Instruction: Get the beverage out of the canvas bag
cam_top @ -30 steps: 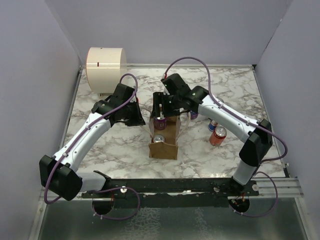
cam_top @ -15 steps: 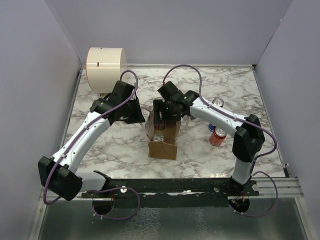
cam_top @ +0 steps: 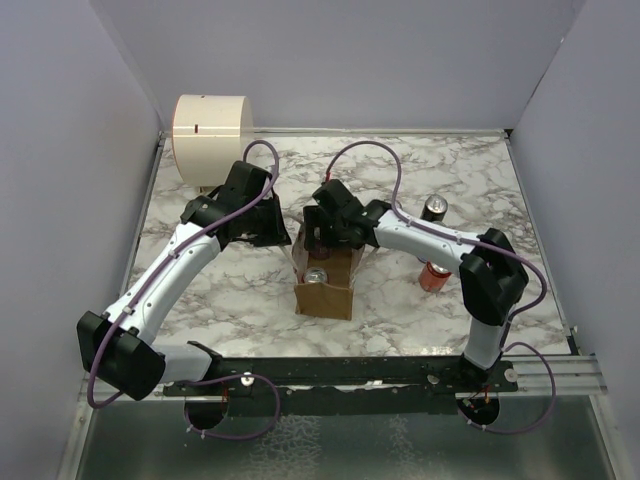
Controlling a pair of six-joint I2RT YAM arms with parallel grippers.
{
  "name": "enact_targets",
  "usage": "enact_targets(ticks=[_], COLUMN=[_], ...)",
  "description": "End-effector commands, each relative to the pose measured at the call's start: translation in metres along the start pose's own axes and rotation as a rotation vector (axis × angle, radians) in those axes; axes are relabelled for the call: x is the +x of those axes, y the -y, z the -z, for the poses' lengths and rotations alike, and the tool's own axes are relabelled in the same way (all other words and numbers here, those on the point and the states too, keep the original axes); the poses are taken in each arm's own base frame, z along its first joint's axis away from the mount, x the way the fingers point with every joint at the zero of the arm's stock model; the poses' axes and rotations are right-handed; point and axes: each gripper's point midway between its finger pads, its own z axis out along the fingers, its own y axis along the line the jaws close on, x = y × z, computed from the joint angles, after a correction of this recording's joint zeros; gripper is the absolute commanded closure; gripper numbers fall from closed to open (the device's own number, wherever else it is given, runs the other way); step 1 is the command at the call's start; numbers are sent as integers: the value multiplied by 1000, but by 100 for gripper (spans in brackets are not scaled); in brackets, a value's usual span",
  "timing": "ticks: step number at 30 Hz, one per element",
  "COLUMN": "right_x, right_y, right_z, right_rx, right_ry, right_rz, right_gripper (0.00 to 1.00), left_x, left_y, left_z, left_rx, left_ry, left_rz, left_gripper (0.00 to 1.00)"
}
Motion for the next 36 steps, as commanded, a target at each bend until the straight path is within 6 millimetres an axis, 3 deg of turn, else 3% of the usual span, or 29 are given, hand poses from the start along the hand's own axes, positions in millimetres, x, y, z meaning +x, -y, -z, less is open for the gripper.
enact_targets(ticks=[1,10,17,19,29,36], right_x=[-34,-32,-42,-42,-49,-46], right_y=[-10,6,15,17,2,-8], right_z=[-3,-25,-28,-31,-44,-48], right_rx=[-9,75,137,146,59,-25], right_ry=[185,252,302,306,348,364], right_rz=[-39,-42,11,20,210,359], right_gripper=[15,15,14,10,8,17], left_x=[-6,-4,0,0,1,7], left_y=[9,11,10,10,8,5], left_z=[2,2,-1,-2,3,9], left_rx=[49,61,63,63,46,45], left_ry=[13,14,1,-4,-5,9], left_rz=[-26,-25,-9,-8,4,40], left_gripper=[100,100,100,100,100,100])
